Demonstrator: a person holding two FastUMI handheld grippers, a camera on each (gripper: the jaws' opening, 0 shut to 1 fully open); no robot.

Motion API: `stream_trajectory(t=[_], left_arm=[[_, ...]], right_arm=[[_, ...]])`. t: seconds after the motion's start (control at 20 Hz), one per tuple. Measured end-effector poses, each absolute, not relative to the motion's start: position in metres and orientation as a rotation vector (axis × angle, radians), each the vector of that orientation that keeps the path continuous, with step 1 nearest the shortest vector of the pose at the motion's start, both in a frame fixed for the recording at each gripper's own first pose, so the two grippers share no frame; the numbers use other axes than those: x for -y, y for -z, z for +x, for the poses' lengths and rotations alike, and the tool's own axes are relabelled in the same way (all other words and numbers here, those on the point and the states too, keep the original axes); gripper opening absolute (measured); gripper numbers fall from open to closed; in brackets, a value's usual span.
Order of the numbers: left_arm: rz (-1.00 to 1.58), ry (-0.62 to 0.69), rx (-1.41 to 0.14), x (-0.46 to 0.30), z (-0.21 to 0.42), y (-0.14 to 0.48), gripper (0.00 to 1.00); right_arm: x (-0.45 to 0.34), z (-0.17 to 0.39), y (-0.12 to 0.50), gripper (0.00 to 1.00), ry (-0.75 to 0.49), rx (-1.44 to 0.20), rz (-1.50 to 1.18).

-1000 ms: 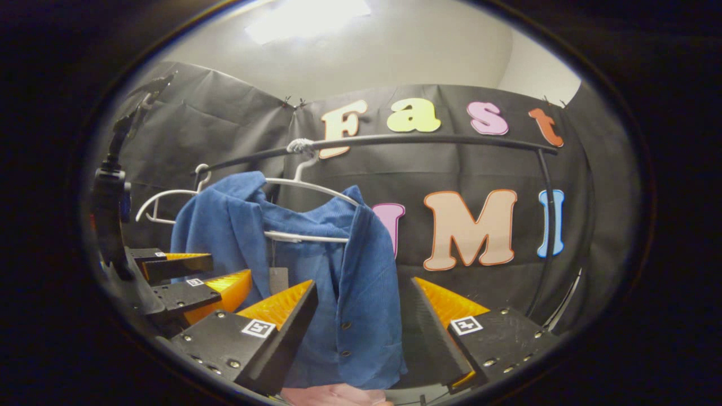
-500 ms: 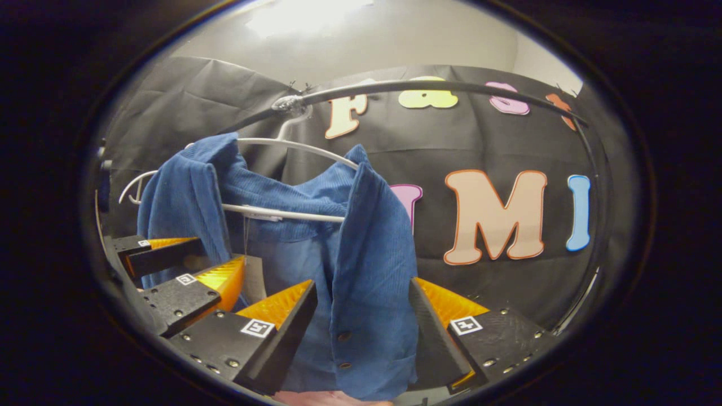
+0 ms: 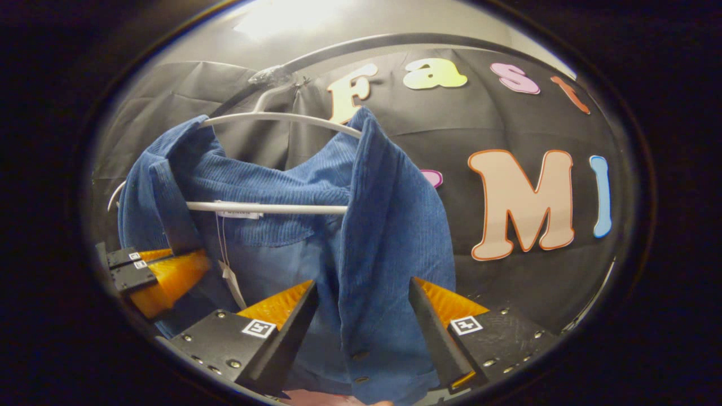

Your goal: Grasp the clothes on the hanger with both hands and then place them into the laundry hamper below.

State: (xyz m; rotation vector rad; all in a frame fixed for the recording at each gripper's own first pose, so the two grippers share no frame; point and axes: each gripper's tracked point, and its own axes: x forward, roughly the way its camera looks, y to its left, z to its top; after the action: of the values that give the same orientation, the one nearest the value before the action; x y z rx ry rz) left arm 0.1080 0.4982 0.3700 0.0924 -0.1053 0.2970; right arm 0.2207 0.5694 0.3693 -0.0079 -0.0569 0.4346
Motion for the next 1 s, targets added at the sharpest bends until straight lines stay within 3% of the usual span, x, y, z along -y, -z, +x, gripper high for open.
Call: stream_trajectory(t=[0.3, 0.55, 0.7, 0.95, 1.0], left_arm=[[0.021, -0.081, 0.064, -0.476, 0.066, -0.375, 0.0], [-0.04, 0.012, 0.035, -0.479, 0.034, -0.386, 0.0], [-0.013, -0.004, 0.031, -0.496, 0.021, -0.391, 0.0], [0.043, 0.001, 0.026, -0.522, 0.0, -0.394, 0.0], [0.047, 0.003, 0.031, -0.529, -0.004, -0.397, 0.0]], right_arm=[[-0.577, 0.226, -0.37, 0.96, -0.404, 0.057, 0.016], [-0.589, 0.231, -0.38, 0.95, -0.386, 0.023, 0.089], [-0.594, 0.245, -0.38, 0.97, -0.354, -0.004, 0.103], [-0.533, 0.257, -0.383, 0.02, -0.146, 0.004, 0.086], [-0.533, 0.254, -0.387, 0.02, -0.153, 0.015, 0.092]])
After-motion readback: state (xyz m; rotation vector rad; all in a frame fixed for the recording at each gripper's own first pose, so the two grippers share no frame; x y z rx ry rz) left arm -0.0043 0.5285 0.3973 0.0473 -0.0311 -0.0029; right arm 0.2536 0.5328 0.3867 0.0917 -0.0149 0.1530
